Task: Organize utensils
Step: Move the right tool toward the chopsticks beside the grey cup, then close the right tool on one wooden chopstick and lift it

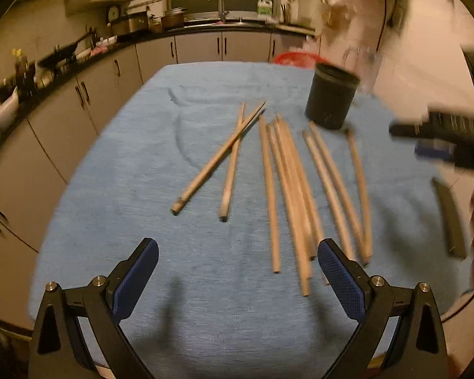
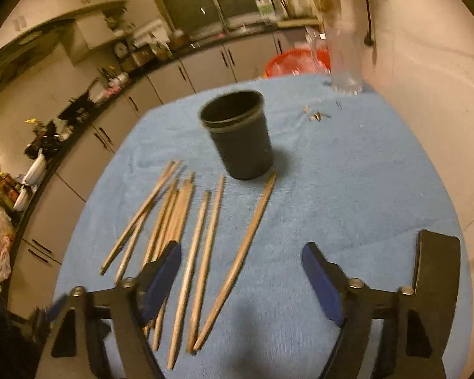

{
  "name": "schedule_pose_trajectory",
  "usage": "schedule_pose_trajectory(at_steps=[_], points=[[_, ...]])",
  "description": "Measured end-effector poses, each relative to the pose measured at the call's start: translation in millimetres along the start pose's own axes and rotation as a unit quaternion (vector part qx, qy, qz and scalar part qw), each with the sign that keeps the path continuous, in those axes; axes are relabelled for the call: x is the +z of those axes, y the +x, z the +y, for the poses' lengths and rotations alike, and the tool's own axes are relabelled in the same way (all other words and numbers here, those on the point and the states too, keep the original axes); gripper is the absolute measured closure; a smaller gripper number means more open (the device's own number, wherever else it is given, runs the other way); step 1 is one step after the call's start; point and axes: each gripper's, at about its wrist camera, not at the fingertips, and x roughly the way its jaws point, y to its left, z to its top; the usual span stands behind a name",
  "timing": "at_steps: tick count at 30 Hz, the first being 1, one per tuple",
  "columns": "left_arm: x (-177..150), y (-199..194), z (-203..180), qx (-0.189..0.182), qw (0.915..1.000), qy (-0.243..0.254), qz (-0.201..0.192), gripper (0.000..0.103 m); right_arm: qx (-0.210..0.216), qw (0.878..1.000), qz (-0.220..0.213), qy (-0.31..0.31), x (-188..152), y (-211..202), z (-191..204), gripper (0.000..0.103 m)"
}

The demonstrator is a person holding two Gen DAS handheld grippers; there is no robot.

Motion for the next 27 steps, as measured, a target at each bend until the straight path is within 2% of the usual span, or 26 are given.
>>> schedule_pose_trajectory(at_steps=[2,3,5,6,8,10,12,14,15,16,21,22,23,25,27], points=[[9,1,3,0.000,1.0000,0.009,0.002,0.002,-0.024,0.999,0.028,0.000,13,17,-6,0.036],[16,0,8,-0.008,0.9999,0.009,0.007,0.003,-0.024,0.999,0.045,0.007,22,29,-10,0.044],[41,-2,16,-0.028,0.9994,0.017,0.011,0.002,-0.015,0.997,0.065,0.026,34,48,-17,0.053],[49,-1,20,-0.026,0.9993,0.023,0.010,0.003,-0.014,0.997,0.072,0.037,40,57,-20,0.054],[69,3,28,-0.022,0.9994,0.024,0.013,0.010,-0.026,0.996,0.079,0.040,48,72,-25,0.054],[91,13,36,-0.037,0.9986,0.027,0.028,0.020,-0.037,0.994,0.089,0.045,54,84,-27,0.054],[104,22,41,-0.037,0.9985,0.022,0.034,0.026,-0.053,0.993,0.103,0.037,57,95,-26,0.055],[117,37,46,-0.033,0.9981,0.021,0.048,0.038,-0.050,0.992,0.108,0.048,59,102,-31,0.065],[122,43,47,-0.039,0.9975,0.020,0.056,0.048,-0.049,0.991,0.115,0.044,59,107,-30,0.066],[125,49,48,-0.047,0.9966,0.020,0.064,0.051,-0.057,0.991,0.118,0.038,59,110,-29,0.066],[147,79,47,-0.055,0.9939,0.023,0.093,0.054,-0.074,0.991,0.111,0.003,62,121,-13,0.066],[153,84,45,-0.058,0.9936,0.025,0.094,0.054,-0.081,0.991,0.111,-0.007,62,121,-10,0.070],[159,89,41,-0.065,0.9926,0.036,0.096,0.054,-0.088,0.990,0.111,-0.015,60,119,-9,0.079],[169,100,31,-0.068,0.9911,0.047,0.104,0.054,-0.091,0.990,0.109,-0.012,60,114,-15,0.090],[177,109,20,-0.076,0.9889,0.063,0.111,0.054,-0.083,0.990,0.109,0.001,61,107,-25,0.091]])
